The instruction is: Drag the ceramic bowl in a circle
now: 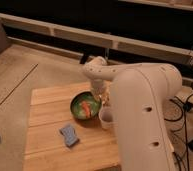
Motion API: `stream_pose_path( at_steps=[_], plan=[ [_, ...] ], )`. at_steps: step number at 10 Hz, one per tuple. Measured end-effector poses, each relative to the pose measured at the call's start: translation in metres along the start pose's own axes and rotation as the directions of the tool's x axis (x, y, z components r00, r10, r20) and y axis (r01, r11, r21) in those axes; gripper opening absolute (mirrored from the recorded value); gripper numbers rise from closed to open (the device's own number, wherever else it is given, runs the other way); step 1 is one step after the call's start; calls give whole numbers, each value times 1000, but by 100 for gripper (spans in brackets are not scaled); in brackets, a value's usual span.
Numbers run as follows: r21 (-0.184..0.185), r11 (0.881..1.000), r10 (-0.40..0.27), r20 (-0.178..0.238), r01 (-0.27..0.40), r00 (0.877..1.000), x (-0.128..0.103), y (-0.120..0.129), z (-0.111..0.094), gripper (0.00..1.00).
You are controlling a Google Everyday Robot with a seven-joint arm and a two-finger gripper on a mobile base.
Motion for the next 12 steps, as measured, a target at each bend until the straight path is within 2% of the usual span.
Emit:
stream_pose_path(
  at_steps=[3, 6, 8, 10, 11, 12],
  plan=[
    [-2, 999, -39, 8, 39, 999, -24, 17, 10, 0],
    [-33, 995, -92, 37, 94, 995, -52, 43, 9, 0],
    [-72, 988, -134, 62, 138, 989, -64, 68, 2, 0],
    [-118, 973, -190, 71, 197, 979, -56, 104, -7, 0],
    [-142, 965, -212, 65, 220, 975, -42, 117, -12, 0],
    [-158, 962, -216, 60, 223, 975, -31, 123, -17, 0]
  ],
)
